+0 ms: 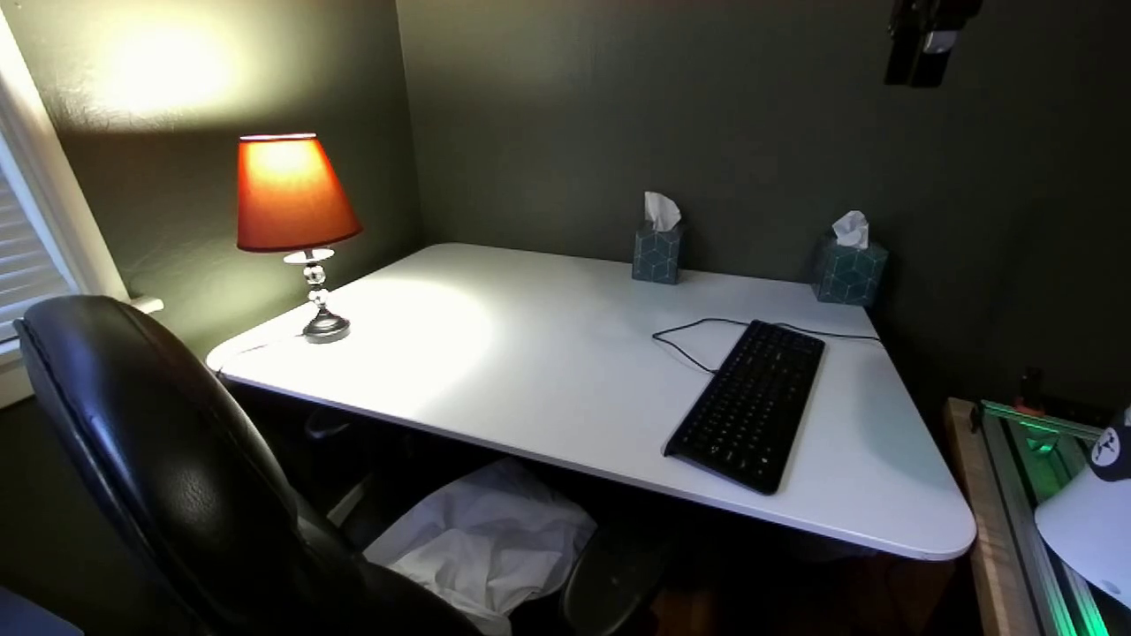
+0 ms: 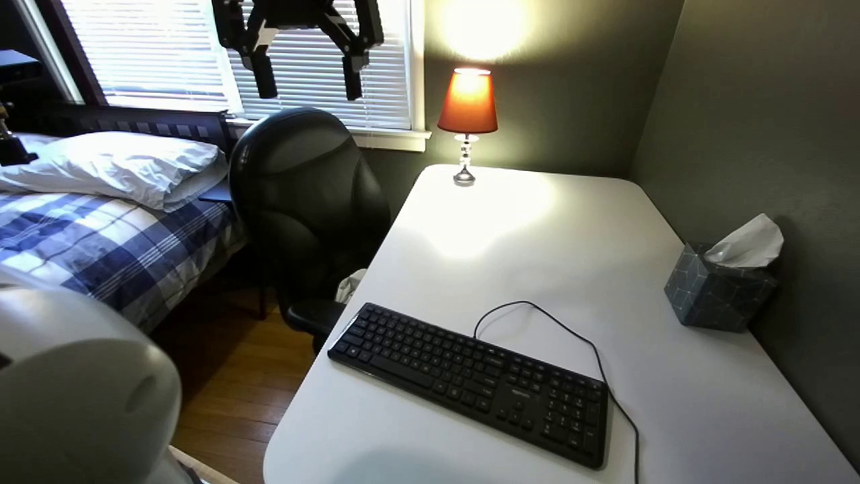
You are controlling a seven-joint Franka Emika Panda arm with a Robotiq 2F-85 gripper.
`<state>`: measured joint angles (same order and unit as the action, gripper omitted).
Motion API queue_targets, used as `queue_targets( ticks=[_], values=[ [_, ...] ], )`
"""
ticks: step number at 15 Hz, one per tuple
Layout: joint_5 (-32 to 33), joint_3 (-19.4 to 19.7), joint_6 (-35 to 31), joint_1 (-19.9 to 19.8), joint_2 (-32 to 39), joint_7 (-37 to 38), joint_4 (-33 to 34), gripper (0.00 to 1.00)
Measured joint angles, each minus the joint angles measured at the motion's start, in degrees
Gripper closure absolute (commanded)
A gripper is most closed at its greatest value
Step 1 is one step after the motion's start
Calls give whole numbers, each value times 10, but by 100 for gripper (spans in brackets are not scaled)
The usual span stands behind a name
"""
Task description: Press a key on the keyboard.
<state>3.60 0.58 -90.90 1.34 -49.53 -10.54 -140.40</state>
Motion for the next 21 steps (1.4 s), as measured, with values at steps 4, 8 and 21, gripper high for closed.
queue_targets(
  ticks=[4,8,21],
  values=[
    [-1,5,-1,3,11,-3,-3,0],
    [-7,26,-19,17,47,-36,-32,0],
    [-40,41,-211,29,147,-55,-172,0]
  ],
)
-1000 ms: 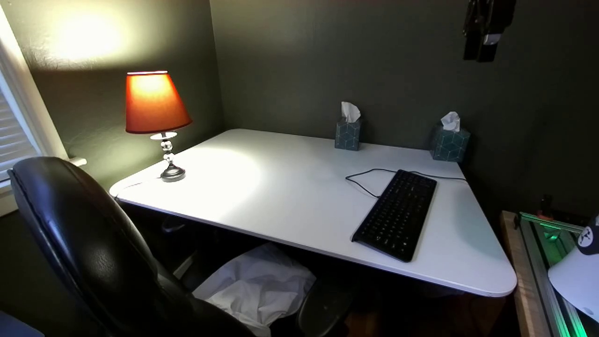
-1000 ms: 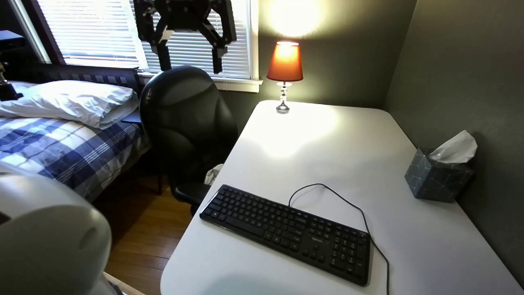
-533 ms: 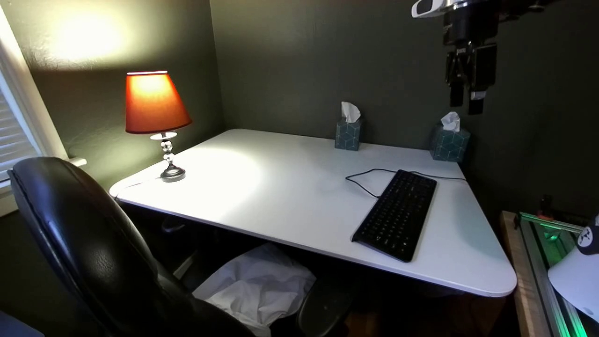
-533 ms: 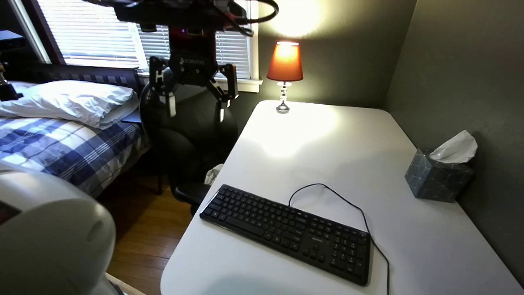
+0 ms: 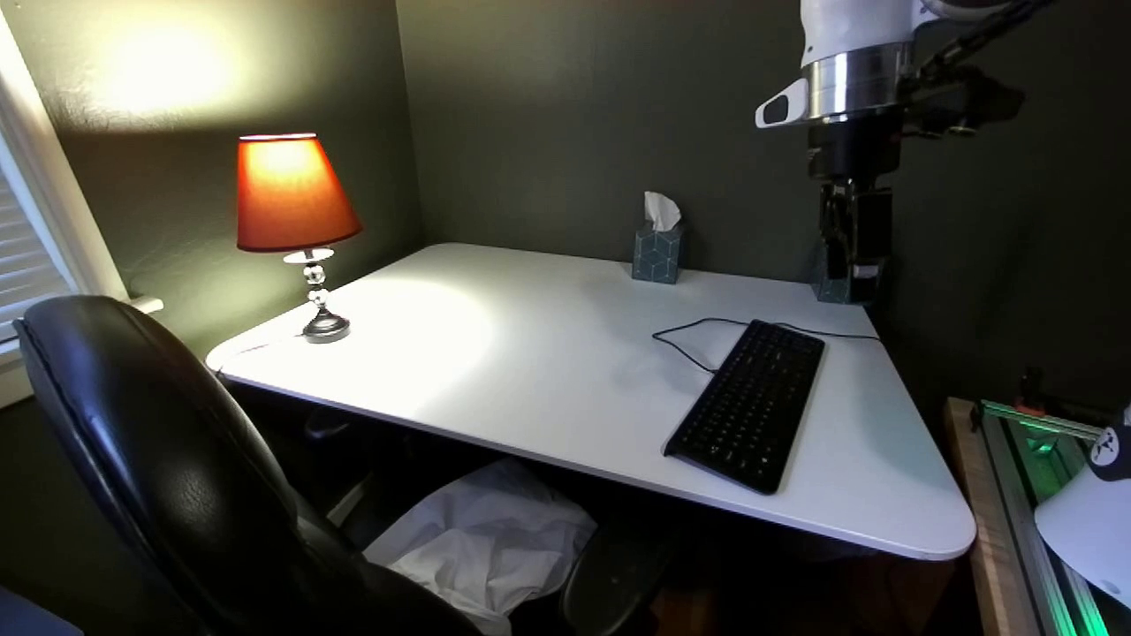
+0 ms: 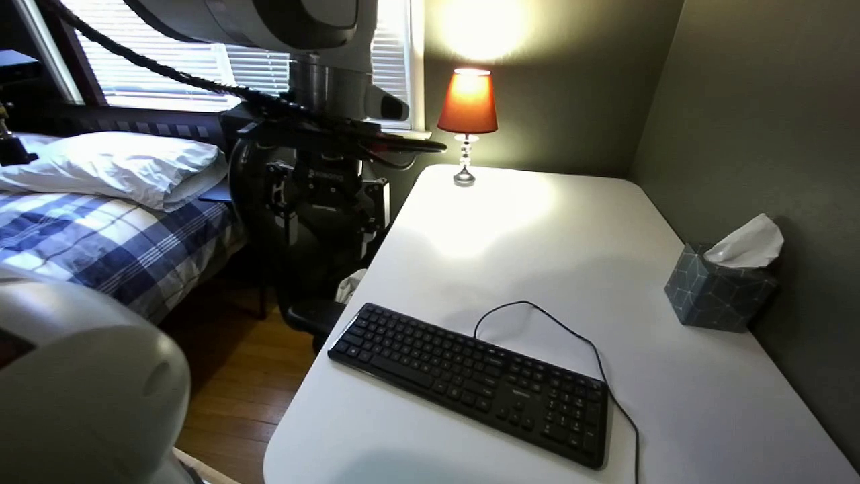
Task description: Press a key on the keyboard.
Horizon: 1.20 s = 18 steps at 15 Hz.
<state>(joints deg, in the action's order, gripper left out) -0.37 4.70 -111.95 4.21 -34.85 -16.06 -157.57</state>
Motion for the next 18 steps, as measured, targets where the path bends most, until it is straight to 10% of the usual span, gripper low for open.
queue_targets(
  ticks=[18],
  values=[
    [-36,23,-163,-15,162,-5,3,0]
  ],
)
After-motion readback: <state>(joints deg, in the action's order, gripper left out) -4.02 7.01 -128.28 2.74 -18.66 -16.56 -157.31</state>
